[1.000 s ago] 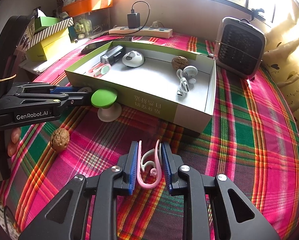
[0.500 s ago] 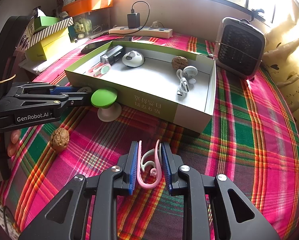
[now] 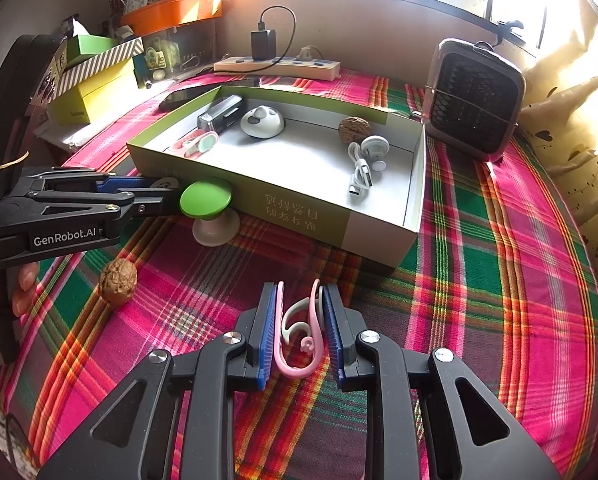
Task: Organize objects
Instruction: 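Close the left gripper on the white round container while the right holds the pink clip, then carry the pink clip and white container over into the white box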
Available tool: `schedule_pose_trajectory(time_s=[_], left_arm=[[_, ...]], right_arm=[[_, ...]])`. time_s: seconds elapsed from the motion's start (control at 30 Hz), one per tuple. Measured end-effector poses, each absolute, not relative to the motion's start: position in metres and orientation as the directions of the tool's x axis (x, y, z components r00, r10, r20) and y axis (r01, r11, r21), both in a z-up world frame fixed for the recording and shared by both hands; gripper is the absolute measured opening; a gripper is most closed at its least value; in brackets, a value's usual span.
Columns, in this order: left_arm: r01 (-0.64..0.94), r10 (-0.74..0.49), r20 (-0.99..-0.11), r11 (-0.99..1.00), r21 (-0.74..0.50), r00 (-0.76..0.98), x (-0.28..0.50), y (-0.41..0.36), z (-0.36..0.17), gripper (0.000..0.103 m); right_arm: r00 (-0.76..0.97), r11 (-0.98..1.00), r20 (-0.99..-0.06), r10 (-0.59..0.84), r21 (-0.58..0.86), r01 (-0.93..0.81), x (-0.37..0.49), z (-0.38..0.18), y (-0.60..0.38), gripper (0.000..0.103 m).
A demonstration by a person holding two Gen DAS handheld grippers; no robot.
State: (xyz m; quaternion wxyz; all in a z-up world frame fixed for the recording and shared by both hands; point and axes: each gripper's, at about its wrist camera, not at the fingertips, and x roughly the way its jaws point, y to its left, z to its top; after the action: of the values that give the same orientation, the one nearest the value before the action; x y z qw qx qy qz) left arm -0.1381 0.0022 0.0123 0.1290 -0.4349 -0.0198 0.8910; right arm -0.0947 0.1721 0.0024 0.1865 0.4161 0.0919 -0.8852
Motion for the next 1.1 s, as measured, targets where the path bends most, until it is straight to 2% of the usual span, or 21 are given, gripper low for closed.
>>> schedule_pose_trajectory(time_s=[1.1], left_arm=[[-0.214, 0.248, -0.720, -0.967, -0.140, -0.649, -0.124, -0.009, 0.044, 0.026]], right_arm=[[-0.631, -0.915, -0.711, -0.310, 0.042, 0.402, -0.099, 0.044, 0.162, 0.024]])
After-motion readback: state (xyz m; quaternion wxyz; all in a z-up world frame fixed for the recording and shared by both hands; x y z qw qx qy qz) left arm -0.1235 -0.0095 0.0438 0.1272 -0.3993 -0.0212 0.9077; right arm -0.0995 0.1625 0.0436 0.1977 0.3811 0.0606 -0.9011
